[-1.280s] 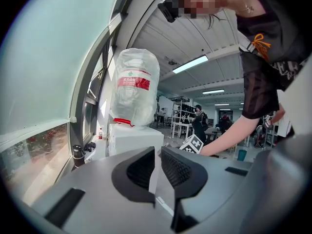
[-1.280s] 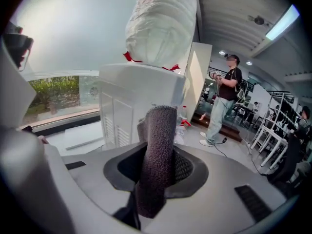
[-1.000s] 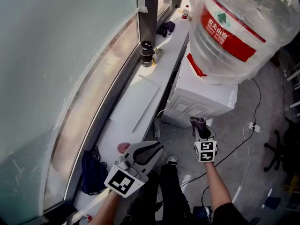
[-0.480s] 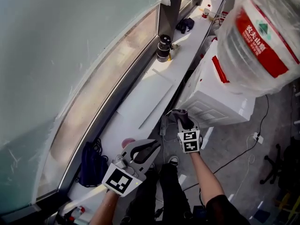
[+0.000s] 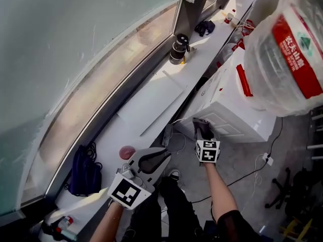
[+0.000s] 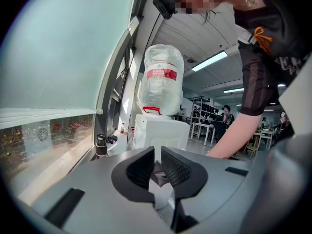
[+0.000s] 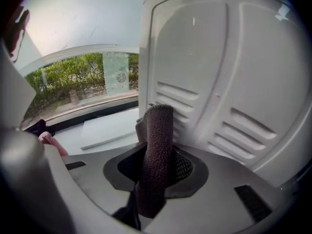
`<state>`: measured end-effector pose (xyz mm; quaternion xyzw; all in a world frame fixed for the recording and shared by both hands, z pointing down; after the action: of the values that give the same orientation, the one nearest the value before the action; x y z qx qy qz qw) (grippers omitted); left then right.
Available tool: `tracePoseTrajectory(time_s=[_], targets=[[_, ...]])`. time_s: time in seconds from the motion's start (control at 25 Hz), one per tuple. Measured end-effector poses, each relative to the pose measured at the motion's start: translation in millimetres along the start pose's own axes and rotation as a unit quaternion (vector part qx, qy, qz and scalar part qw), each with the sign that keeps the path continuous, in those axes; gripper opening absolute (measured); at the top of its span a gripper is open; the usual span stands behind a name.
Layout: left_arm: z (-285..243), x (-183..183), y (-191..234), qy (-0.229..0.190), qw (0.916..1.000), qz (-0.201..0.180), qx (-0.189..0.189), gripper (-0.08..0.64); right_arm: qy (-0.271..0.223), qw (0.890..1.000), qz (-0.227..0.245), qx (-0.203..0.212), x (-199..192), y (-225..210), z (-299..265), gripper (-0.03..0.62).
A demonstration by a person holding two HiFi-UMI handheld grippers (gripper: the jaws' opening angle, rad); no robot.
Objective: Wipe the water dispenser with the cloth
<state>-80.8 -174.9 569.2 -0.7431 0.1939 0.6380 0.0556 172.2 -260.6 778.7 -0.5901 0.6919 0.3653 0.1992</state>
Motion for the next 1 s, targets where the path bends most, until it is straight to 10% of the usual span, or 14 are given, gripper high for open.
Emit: tracePoseTrajectory(time_s=[0.56, 1.0], targets=[[-28.3, -16.4, -24.0, 0.014, 0.9996, 0.007, -0.025, 0.051, 0.079, 0.985, -0.074, -0.136, -111.4, -143.4, 54.6, 0.112], [-21.6, -44.2, -20.6, 0.026, 0.9996, 0.002, -0.011, 0.051, 0.047, 0.999, -0.008, -0.012, -110.4, -38.2, 20.3, 0.112]])
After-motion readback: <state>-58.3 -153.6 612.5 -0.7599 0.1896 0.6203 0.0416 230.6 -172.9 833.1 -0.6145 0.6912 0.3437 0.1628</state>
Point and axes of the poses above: the fingertips, and each gripper's own axes: z backward along the fingers, y to its left, x out of its top, the point moved 6 cm from there along z, backward along the fingers, and after that the axes turned 12 degrees about -x, right-handed, at the moved point
